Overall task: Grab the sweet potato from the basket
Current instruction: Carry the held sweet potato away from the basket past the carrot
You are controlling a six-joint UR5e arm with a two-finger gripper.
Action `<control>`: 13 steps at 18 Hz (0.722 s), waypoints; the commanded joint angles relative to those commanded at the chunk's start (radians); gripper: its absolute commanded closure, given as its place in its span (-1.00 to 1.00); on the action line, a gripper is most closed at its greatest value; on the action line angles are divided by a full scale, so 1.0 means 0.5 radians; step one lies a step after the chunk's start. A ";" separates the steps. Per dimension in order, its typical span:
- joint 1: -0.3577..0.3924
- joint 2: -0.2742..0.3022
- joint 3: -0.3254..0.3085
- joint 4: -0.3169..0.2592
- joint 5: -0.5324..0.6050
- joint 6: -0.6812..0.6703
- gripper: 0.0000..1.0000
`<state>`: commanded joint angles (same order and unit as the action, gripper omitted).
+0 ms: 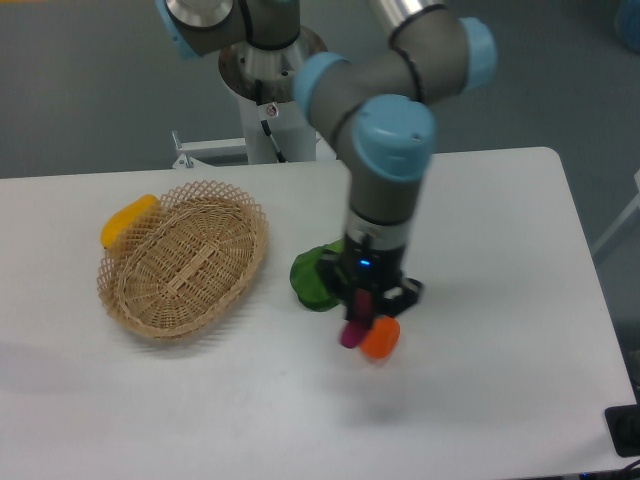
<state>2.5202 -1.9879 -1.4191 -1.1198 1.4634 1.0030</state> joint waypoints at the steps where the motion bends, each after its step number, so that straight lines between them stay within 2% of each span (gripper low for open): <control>1: 0.022 -0.034 0.034 0.003 0.003 0.031 0.88; 6: 0.068 -0.147 0.150 0.003 0.012 0.144 0.87; 9: 0.098 -0.215 0.227 0.000 0.071 0.307 0.85; 13: 0.129 -0.252 0.252 -0.003 0.163 0.436 0.84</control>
<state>2.5847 -2.1138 -1.2932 -1.1213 1.5446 1.2208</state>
